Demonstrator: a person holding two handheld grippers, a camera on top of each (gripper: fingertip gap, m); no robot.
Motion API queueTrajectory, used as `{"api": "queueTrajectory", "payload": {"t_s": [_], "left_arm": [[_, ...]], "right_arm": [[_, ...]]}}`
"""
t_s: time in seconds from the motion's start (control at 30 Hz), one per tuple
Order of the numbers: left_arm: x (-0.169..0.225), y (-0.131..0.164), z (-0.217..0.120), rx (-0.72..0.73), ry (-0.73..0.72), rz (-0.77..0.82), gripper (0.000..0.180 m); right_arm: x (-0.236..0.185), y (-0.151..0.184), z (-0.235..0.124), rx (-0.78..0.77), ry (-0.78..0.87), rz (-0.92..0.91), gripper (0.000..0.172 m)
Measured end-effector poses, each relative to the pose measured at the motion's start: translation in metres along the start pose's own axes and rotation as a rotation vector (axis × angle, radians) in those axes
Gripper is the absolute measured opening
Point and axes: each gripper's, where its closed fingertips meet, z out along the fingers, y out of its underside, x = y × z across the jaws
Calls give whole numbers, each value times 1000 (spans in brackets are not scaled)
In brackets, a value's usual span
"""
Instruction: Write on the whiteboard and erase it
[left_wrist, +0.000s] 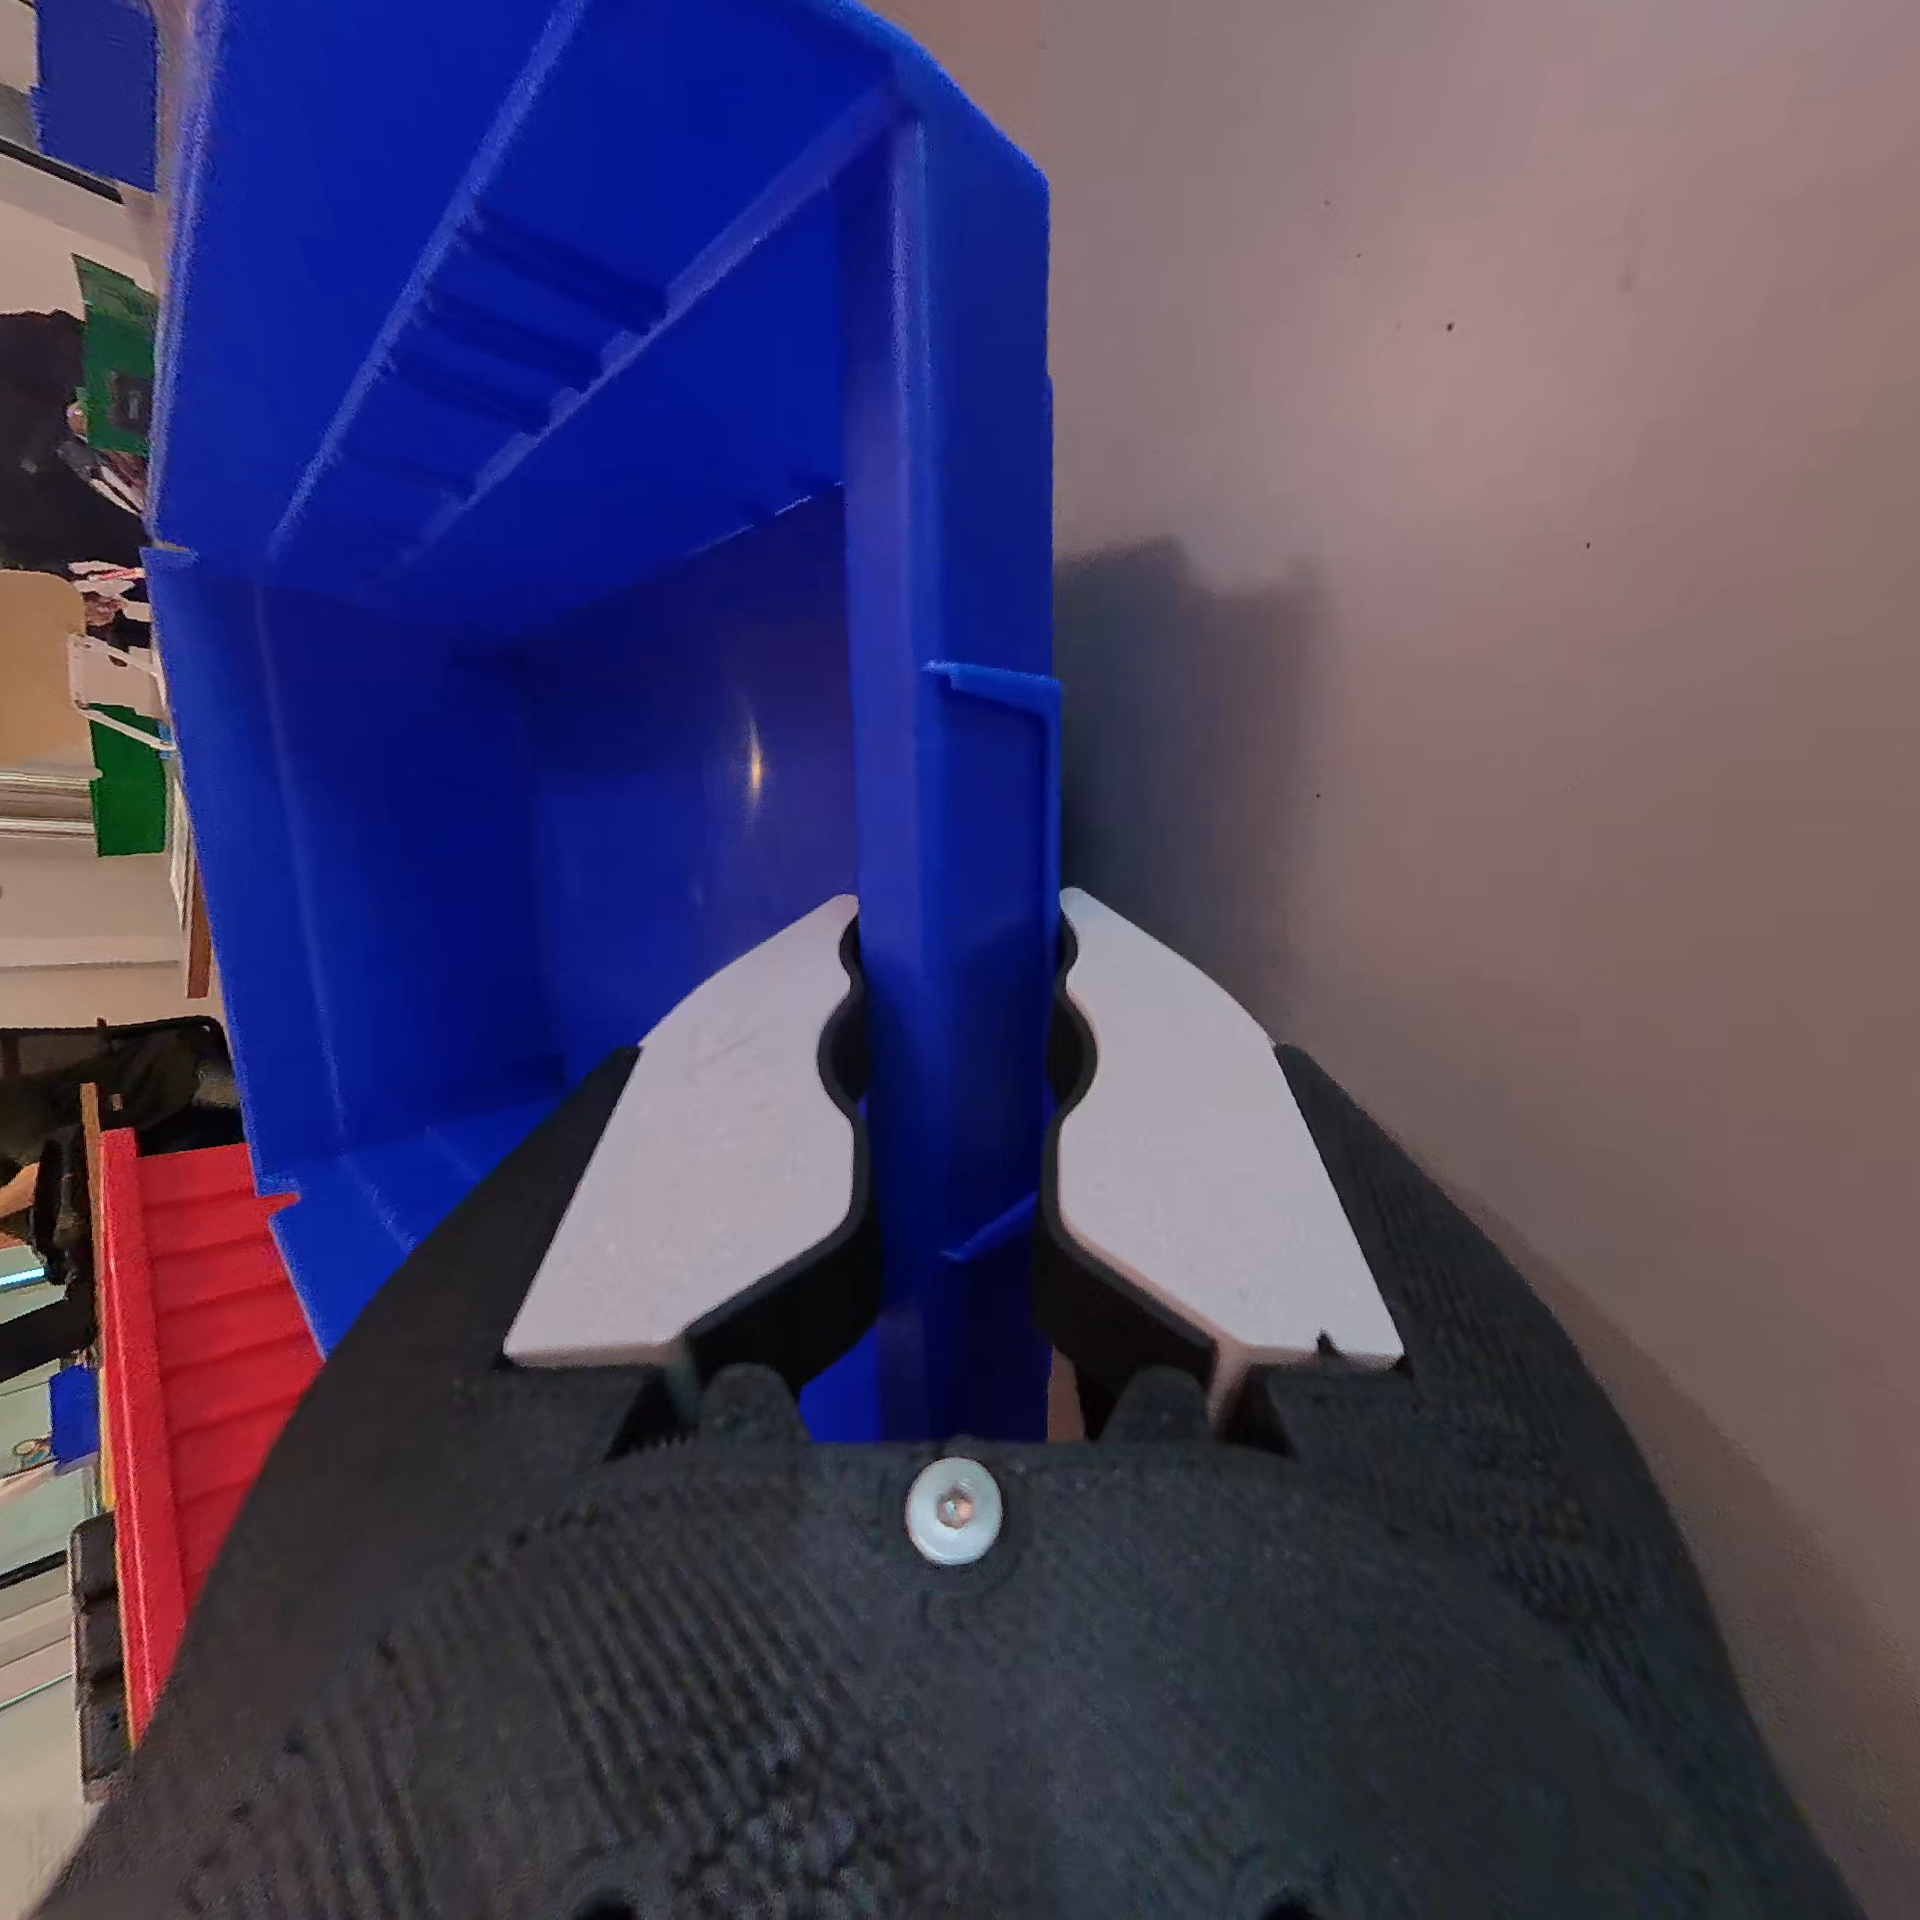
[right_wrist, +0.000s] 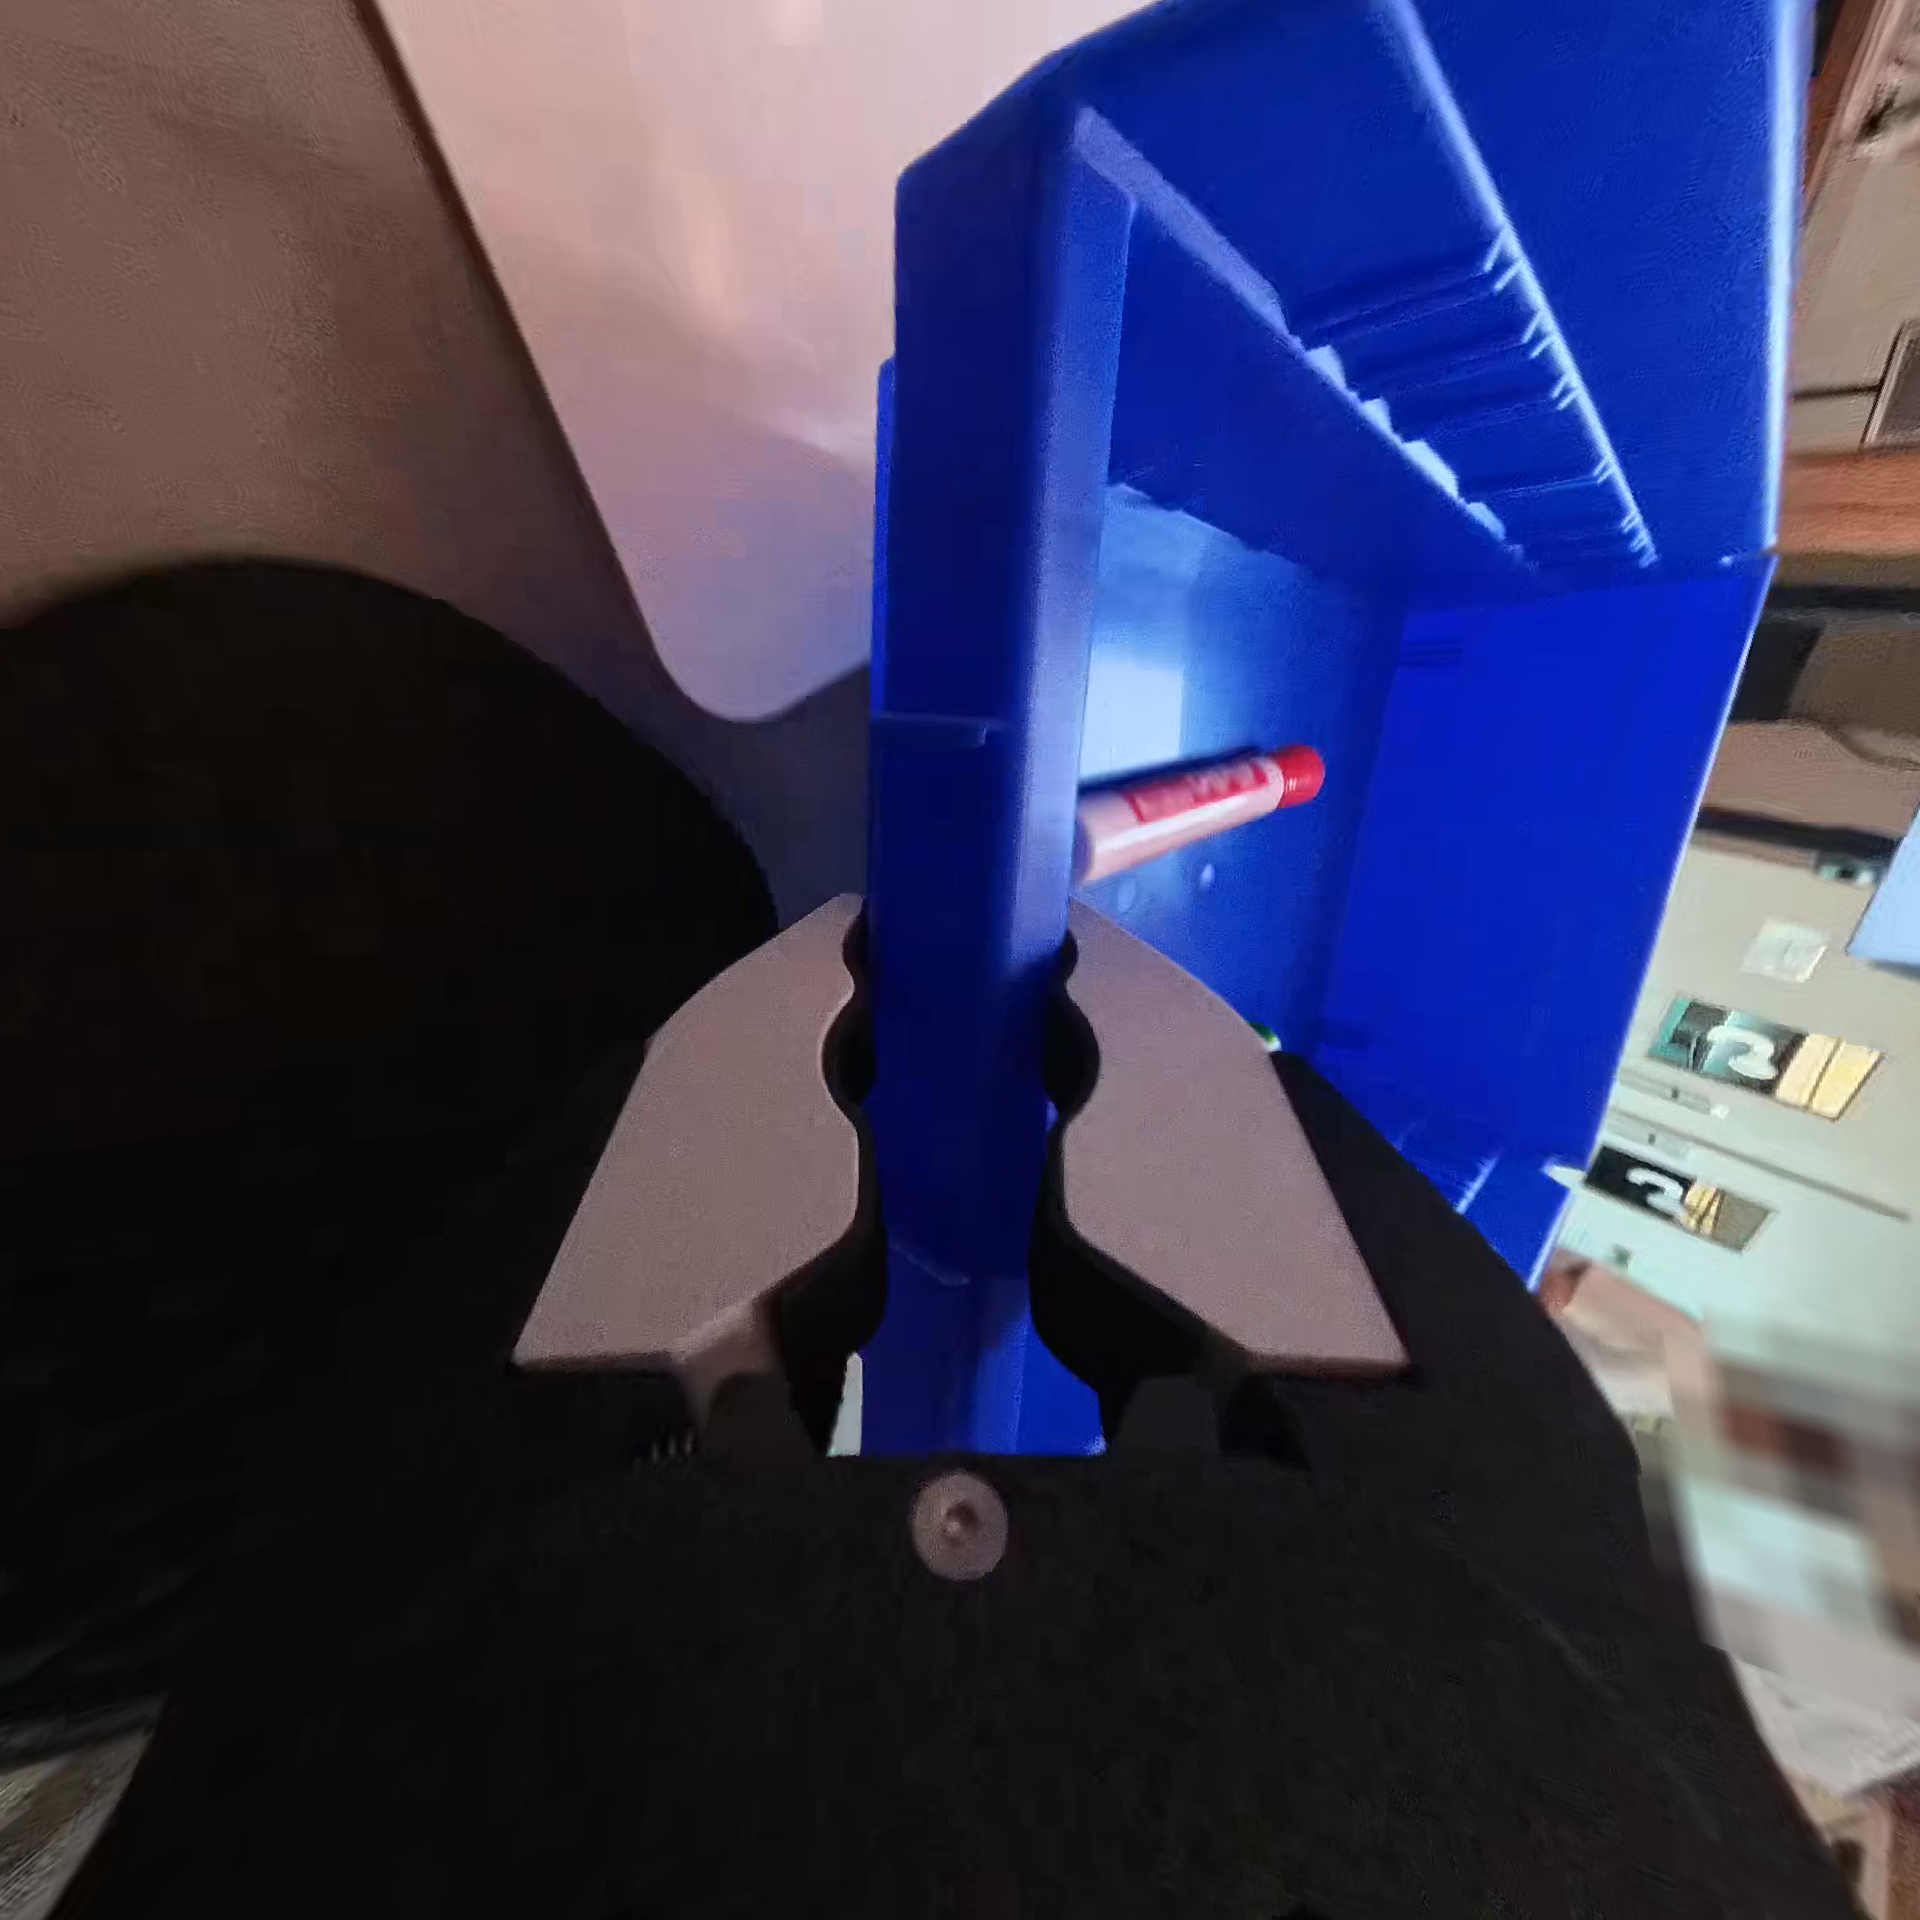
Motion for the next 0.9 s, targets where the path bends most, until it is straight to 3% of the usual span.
{"api": "queueTrajectory", "payload": {"t_s": [0.17, 0.43, 0.53, 0.63, 0.77, 0.9], "left_arm": [[-11, -2, -11, 42, -27, -35, 31], [-35, 3, -26, 65, -117, -60, 31], [-45, 2, -35, 89, -142, -94, 31], [-61, 11, -45, 74, -201, -147, 31], [-82, 23, -61, 54, -284, -187, 31], [-87, 19, -79, 90, -316, -190, 31]], "right_arm": [[-17, -99, 1, 241, -68, -149, 30], [-24, -242, 37, 501, -106, -394, 30], [-10, -301, 57, 652, -17, -481, 33], [25, -354, 73, 759, 248, -495, 45], [57, -370, 90, 790, 293, -326, 56], [71, -356, 74, 822, 295, -210, 51]]}}
